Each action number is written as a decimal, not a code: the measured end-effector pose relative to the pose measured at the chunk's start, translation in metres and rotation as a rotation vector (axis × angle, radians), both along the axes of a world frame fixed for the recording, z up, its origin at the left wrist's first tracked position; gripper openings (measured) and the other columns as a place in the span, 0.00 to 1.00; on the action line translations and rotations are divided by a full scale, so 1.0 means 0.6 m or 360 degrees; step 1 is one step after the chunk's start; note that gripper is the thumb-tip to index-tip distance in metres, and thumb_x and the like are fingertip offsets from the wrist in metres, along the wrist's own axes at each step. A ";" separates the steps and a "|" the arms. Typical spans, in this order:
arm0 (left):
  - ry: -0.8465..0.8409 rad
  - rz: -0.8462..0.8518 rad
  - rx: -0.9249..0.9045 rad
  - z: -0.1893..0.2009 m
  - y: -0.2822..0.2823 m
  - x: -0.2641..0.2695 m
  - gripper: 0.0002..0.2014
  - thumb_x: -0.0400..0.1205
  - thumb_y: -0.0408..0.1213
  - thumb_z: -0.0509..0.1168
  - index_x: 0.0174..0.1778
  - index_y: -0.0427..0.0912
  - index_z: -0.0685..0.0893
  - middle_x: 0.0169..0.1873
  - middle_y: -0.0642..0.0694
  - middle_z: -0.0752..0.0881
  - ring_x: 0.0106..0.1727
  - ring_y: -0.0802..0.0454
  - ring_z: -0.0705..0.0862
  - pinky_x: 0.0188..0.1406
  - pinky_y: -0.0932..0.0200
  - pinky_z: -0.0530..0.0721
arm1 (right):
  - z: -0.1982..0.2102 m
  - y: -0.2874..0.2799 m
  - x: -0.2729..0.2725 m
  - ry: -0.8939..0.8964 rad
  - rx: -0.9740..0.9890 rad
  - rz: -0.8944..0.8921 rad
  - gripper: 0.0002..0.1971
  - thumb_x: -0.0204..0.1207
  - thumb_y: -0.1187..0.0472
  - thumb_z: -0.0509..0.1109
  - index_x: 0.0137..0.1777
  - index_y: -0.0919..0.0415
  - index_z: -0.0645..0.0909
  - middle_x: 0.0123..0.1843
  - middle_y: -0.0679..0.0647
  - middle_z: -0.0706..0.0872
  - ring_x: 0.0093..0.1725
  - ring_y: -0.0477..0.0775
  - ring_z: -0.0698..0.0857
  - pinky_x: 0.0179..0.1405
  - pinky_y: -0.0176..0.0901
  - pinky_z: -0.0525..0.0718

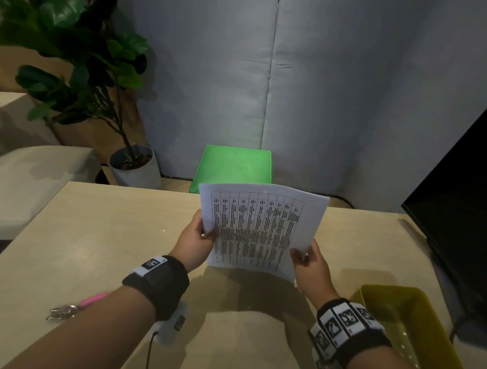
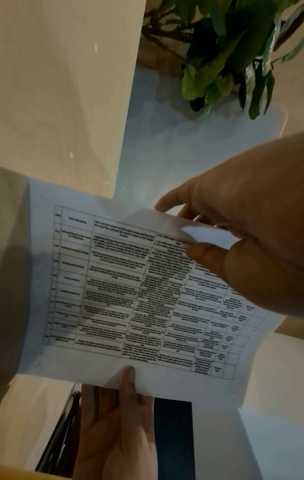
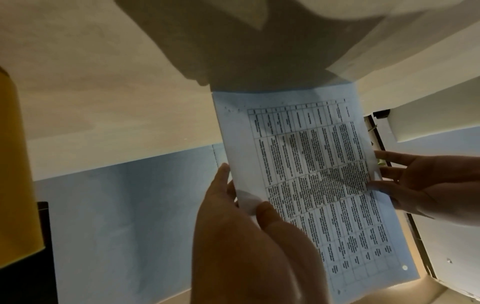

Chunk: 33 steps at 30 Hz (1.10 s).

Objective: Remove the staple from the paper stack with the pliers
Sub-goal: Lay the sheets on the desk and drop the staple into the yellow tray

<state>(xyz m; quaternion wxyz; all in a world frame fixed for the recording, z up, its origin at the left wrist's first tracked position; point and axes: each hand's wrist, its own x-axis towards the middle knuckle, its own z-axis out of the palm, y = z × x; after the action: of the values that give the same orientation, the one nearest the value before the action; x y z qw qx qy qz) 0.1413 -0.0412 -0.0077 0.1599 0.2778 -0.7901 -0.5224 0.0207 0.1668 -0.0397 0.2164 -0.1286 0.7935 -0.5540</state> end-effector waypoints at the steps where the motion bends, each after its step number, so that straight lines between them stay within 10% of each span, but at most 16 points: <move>1: -0.0035 -0.0020 -0.0022 -0.004 -0.001 0.000 0.19 0.84 0.30 0.60 0.71 0.46 0.71 0.60 0.53 0.79 0.62 0.54 0.76 0.61 0.58 0.73 | -0.002 0.000 0.001 -0.0007 0.0016 0.0012 0.17 0.84 0.63 0.60 0.71 0.54 0.70 0.66 0.55 0.80 0.69 0.59 0.76 0.61 0.55 0.80; 19: -0.0043 0.0197 0.0123 0.009 0.000 0.048 0.15 0.86 0.31 0.57 0.64 0.54 0.73 0.58 0.51 0.82 0.58 0.52 0.80 0.54 0.59 0.79 | 0.010 -0.038 -0.008 0.0109 -0.0002 0.0168 0.14 0.84 0.63 0.61 0.68 0.56 0.73 0.64 0.57 0.81 0.67 0.61 0.78 0.58 0.52 0.79; 23: 0.0061 0.0401 -0.0004 0.044 -0.053 0.077 0.09 0.85 0.31 0.57 0.58 0.48 0.73 0.51 0.50 0.83 0.46 0.55 0.83 0.38 0.69 0.79 | 0.045 -0.106 -0.008 0.0294 -0.0048 0.0293 0.11 0.82 0.62 0.64 0.63 0.55 0.77 0.57 0.54 0.85 0.59 0.57 0.83 0.55 0.55 0.83; 28: 0.0032 0.0551 -0.0045 0.070 -0.161 0.146 0.06 0.85 0.33 0.58 0.56 0.45 0.71 0.55 0.45 0.83 0.54 0.47 0.84 0.51 0.54 0.80 | 0.069 -0.235 0.035 0.0322 -0.0120 0.0413 0.09 0.78 0.67 0.69 0.55 0.55 0.79 0.49 0.54 0.88 0.52 0.58 0.87 0.55 0.54 0.84; 33: -0.0071 0.0630 0.0004 0.067 -0.272 0.222 0.08 0.86 0.30 0.55 0.59 0.43 0.69 0.55 0.44 0.83 0.45 0.54 0.83 0.34 0.65 0.77 | 0.054 -0.357 0.109 0.0178 -0.0024 0.0498 0.12 0.78 0.62 0.71 0.60 0.61 0.80 0.54 0.58 0.89 0.50 0.56 0.87 0.45 0.45 0.84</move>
<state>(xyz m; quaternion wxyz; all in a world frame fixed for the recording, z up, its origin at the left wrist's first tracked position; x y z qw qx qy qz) 0.2747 -0.2042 0.0325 0.2416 0.4395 -0.7227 -0.4755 0.0860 -0.0473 -0.0070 0.2546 -0.2830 0.7704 -0.5114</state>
